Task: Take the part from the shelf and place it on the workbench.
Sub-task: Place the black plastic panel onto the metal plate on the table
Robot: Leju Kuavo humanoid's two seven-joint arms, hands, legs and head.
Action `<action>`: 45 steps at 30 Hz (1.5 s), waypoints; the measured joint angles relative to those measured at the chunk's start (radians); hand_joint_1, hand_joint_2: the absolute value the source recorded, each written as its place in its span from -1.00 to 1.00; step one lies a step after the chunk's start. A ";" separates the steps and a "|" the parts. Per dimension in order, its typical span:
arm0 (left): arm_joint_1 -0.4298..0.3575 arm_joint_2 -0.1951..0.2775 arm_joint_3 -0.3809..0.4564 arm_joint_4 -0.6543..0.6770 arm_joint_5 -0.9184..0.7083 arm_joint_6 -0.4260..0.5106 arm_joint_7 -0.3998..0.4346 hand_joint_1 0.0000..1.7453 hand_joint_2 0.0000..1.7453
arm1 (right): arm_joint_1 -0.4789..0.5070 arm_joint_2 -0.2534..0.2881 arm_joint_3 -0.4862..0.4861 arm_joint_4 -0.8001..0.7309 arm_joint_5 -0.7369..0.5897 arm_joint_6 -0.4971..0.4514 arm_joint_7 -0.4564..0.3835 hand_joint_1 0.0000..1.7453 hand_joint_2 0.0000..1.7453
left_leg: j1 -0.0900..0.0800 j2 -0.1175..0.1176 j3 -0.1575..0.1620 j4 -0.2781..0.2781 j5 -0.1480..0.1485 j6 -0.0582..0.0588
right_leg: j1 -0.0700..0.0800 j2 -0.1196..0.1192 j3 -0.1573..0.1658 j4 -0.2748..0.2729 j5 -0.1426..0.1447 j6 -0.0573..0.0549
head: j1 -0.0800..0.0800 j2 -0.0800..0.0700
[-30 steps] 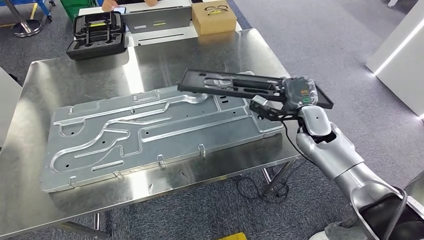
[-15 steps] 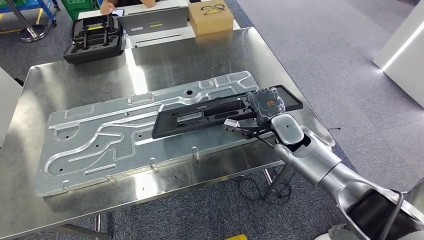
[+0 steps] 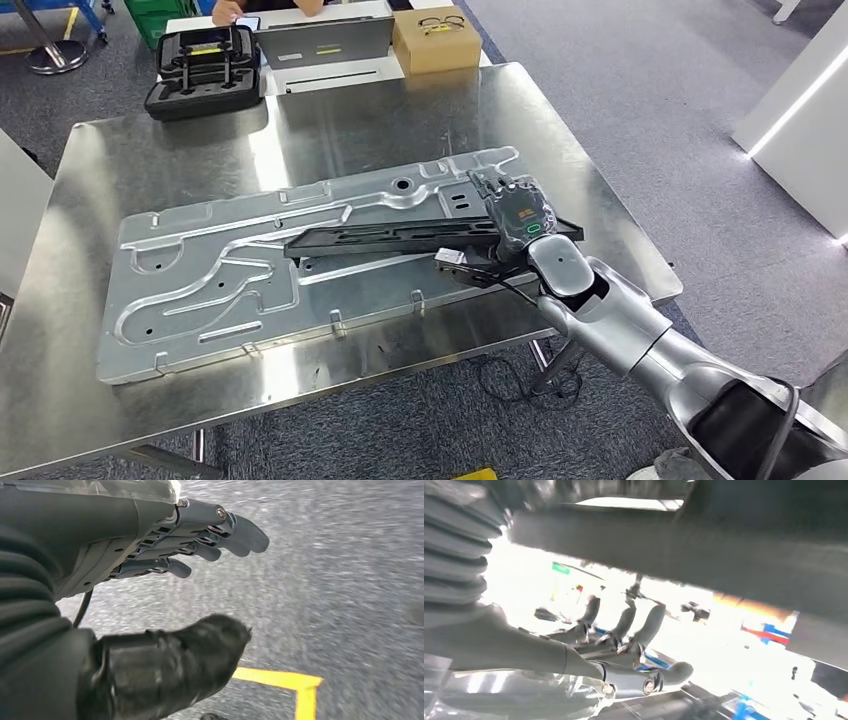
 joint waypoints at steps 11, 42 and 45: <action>0.004 -0.011 0.000 0.000 0.026 0.015 0.039 -1.00 -1.00 | 0.008 -0.018 -0.056 -0.081 -0.121 -0.017 0.083 -1.00 -1.00 | -0.012 0.002 -0.013 0.039 -0.027 -0.027 | 0.012 0.002 0.114 -0.245 0.124 -0.042 | -0.002 0.000; 0.002 -0.024 0.000 0.000 -0.002 0.063 0.090 -1.00 -1.00 | 0.024 -0.017 -0.102 -0.229 -0.256 -0.084 0.131 -1.00 -1.00 | -0.005 0.003 -0.058 0.038 0.019 -0.037 | 0.009 -0.002 0.169 -0.254 0.093 -0.043 | -0.002 0.000; 0.002 -0.025 0.000 0.000 -0.001 0.068 0.095 -1.00 -1.00 | 0.033 -0.016 -0.114 -0.236 -0.301 -0.117 0.140 -1.00 -1.00 | 0.002 0.004 -0.111 0.192 -0.100 -0.053 | 0.007 -0.003 0.141 -0.256 0.115 -0.055 | -0.005 0.000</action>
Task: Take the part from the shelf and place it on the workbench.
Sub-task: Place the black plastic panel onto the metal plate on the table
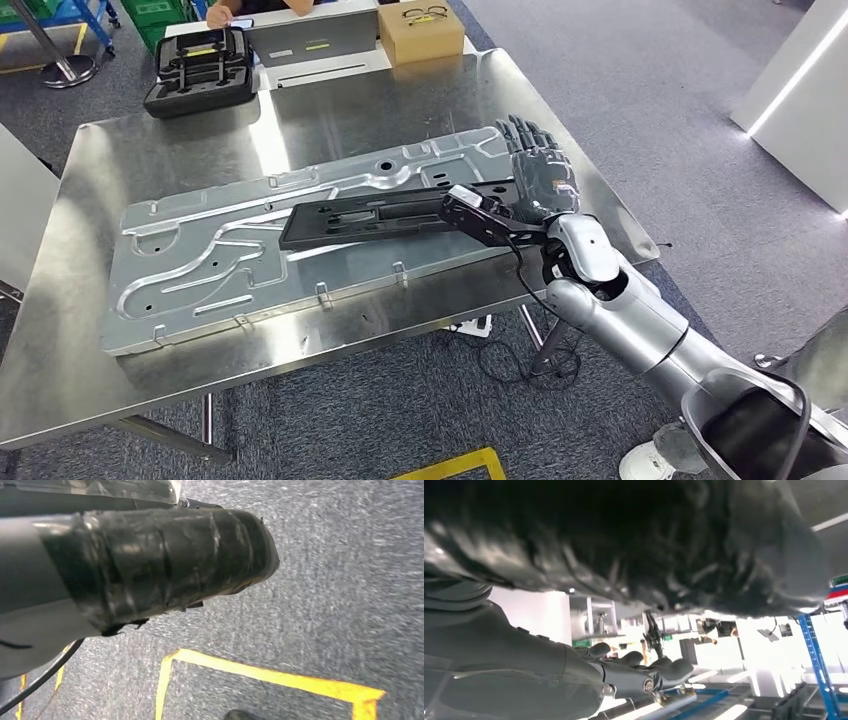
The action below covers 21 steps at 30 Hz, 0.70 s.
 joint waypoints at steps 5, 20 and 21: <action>-0.001 -0.004 0.000 0.000 0.002 0.003 0.005 -1.00 -1.00 | 0.024 0.000 -0.042 -0.007 -0.071 -0.064 0.016 -1.00 -1.00 | 0.006 0.000 0.097 -0.044 0.014 -0.005 | -0.002 -0.001 -0.043 0.005 0.031 0.010 | 0.000 0.000; -0.003 -0.010 0.000 0.000 0.019 0.016 0.005 -1.00 -1.00 | 0.062 0.004 -0.157 -0.020 -0.544 -0.311 0.018 -1.00 -1.00 | -0.008 0.004 0.104 -0.197 0.113 0.060 | 0.001 0.000 -0.046 0.183 -0.084 0.053 | 0.009 0.000; -0.003 -0.011 0.000 0.000 0.021 0.017 0.005 -1.00 -1.00 | 0.064 0.006 -0.176 -0.020 -0.596 -0.351 0.014 -1.00 -1.00 | -0.010 0.003 0.094 -0.190 0.116 0.057 | 0.002 0.000 0.001 0.110 -0.067 0.052 | 0.009 0.000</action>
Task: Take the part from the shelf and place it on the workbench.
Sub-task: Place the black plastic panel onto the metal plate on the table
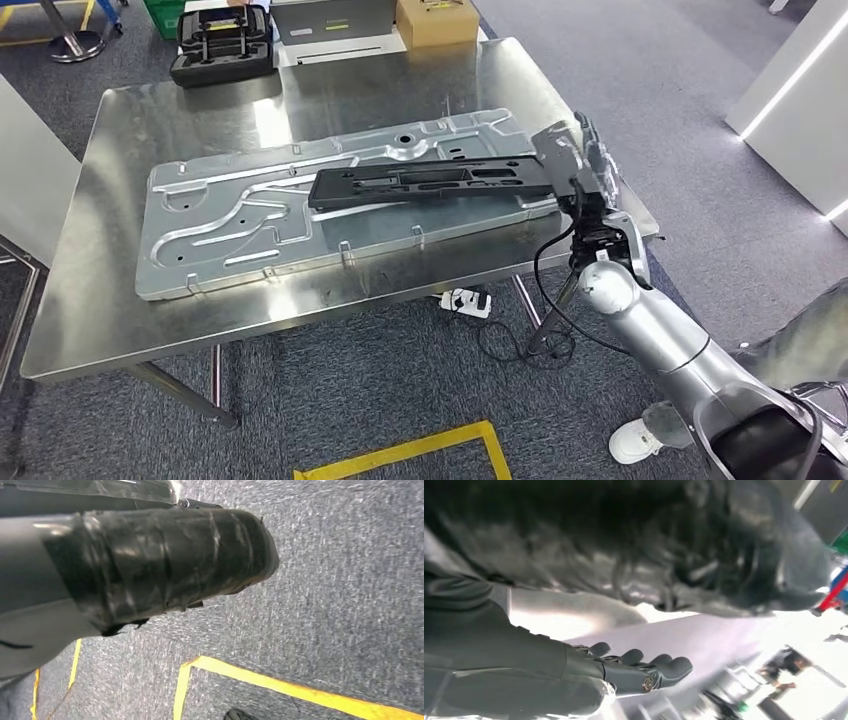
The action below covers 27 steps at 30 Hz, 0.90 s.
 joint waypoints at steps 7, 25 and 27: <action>0.004 -0.003 0.000 0.000 0.011 0.006 -0.005 -1.00 -1.00 | 0.024 0.017 -0.114 0.000 -0.303 -0.181 -0.065 -1.00 -1.00 | 0.000 -0.002 -0.043 0.049 -0.021 -0.044 | -0.003 0.002 0.035 -0.117 0.044 -0.039 | 0.002 0.000; -0.002 -0.004 0.000 0.000 0.021 0.007 -0.029 -1.00 -1.00 | 0.090 0.037 -0.231 -0.034 -0.749 -0.198 -0.306 -1.00 -1.00 | 0.007 0.007 0.062 -0.022 -0.031 0.004 | -0.002 0.001 -0.118 0.092 -0.039 0.004 | 0.002 0.000; -0.001 -0.005 0.000 0.000 0.021 0.006 -0.030 -1.00 -1.00 | 0.098 0.037 -0.233 -0.034 -0.749 -0.198 -0.306 -1.00 -1.00 | 0.006 0.008 0.042 -0.017 -0.020 0.004 | -0.003 0.001 -0.121 0.152 -0.059 0.008 | 0.002 0.000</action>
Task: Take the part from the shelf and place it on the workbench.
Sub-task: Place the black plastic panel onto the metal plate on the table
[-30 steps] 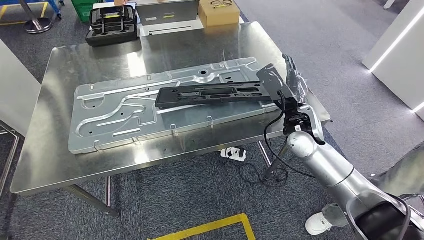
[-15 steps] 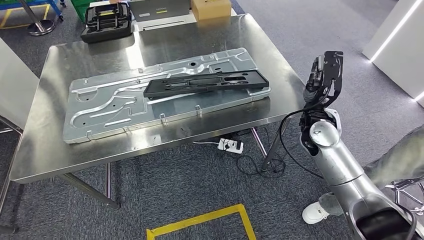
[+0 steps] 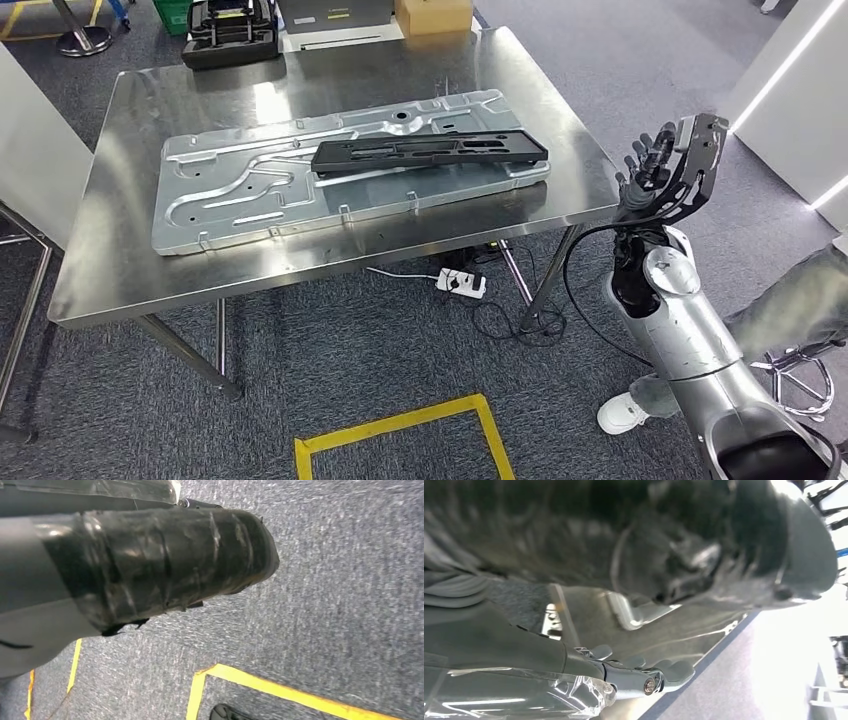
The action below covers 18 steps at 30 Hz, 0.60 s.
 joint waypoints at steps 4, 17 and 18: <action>0.001 -0.002 0.000 0.000 0.000 -0.001 0.000 -1.00 -1.00 | 0.002 0.000 -0.003 -0.009 0.000 0.000 0.000 -1.00 -1.00 | -0.002 -0.001 -0.035 0.022 0.014 -0.011 | 0.001 0.000 0.148 -0.203 0.072 -0.003 | 0.000 0.000; 0.001 -0.004 0.000 0.000 0.000 -0.005 -0.001 -1.00 -1.00 | 0.004 0.000 -0.005 -0.022 0.008 0.000 0.001 -1.00 -1.00 | 0.002 -0.003 -0.080 0.233 -0.107 -0.060 | 0.004 -0.001 0.086 -0.259 0.147 -0.054 | -0.003 0.000; 0.000 -0.003 0.000 0.000 0.000 -0.006 -0.001 -1.00 -1.00 | 0.003 0.000 -0.005 -0.022 0.009 0.000 0.001 -1.00 -1.00 | 0.000 -0.004 -0.031 0.166 -0.085 -0.054 | 0.005 -0.001 0.080 -0.259 0.153 -0.052 | -0.003 0.000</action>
